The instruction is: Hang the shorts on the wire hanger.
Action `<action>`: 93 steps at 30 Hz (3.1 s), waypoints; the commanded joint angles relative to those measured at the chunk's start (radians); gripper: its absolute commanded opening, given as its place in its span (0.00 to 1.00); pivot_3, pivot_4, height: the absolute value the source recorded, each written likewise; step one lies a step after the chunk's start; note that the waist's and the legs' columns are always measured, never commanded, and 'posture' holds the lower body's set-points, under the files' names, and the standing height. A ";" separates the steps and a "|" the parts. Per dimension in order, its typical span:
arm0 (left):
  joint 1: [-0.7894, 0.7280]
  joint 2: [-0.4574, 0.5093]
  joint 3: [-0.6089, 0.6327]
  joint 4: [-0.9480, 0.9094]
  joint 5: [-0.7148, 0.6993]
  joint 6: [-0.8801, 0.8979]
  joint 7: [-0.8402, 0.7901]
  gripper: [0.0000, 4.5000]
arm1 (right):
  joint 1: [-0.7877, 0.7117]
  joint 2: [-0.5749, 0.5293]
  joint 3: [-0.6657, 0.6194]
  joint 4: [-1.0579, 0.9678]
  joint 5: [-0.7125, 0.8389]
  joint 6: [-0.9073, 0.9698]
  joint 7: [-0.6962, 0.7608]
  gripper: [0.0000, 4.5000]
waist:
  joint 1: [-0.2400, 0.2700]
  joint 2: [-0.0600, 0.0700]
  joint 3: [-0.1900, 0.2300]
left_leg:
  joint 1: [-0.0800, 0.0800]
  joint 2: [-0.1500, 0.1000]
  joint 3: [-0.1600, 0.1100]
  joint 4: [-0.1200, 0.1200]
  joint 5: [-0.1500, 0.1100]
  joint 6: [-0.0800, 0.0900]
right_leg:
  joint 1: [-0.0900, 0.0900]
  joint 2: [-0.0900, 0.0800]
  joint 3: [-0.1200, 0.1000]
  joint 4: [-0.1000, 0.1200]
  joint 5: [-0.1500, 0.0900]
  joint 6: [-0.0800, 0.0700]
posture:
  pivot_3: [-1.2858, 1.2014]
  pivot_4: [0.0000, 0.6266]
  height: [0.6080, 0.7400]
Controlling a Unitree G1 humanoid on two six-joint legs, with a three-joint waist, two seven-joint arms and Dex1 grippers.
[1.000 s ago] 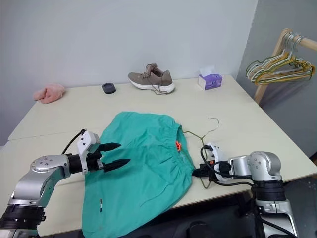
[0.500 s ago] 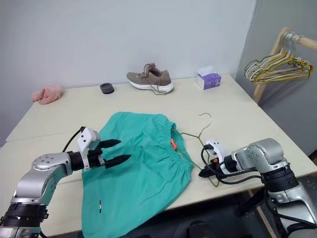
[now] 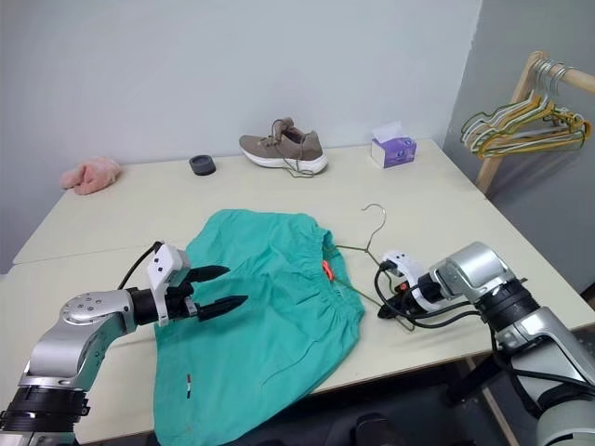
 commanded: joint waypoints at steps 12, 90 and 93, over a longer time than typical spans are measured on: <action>-0.003 -0.014 0.050 -0.048 -0.037 0.021 0.047 0.99 | -0.131 0.171 -0.145 0.179 -0.105 -0.091 0.005 0.00 | 0.022 0.000 0.000 | 0.000 0.000 -0.001 0.000 0.000 0.000 | 0.000 -0.001 -0.001 0.001 0.003 -0.005 | 0.47 0.00 1.00; -0.256 0.108 -0.125 0.086 0.123 -0.145 -0.250 0.00 | 0.275 -0.209 -0.237 -0.474 -0.492 -0.795 0.258 0.99 | 0.016 -0.001 0.000 | 0.000 0.000 -0.002 0.000 0.000 -0.001 | 0.001 0.000 -0.002 0.001 0.000 -0.001 | 0.44 0.00 1.00; -0.268 0.109 -0.113 0.097 0.113 -0.134 -0.246 0.00 | 0.361 -0.098 -0.309 -0.582 -0.370 -0.556 0.178 0.99 | 0.000 -0.001 0.000 | 0.000 0.000 -0.002 0.000 0.000 -0.001 | 0.000 0.000 -0.001 0.002 0.000 -0.001 | 0.44 0.00 1.00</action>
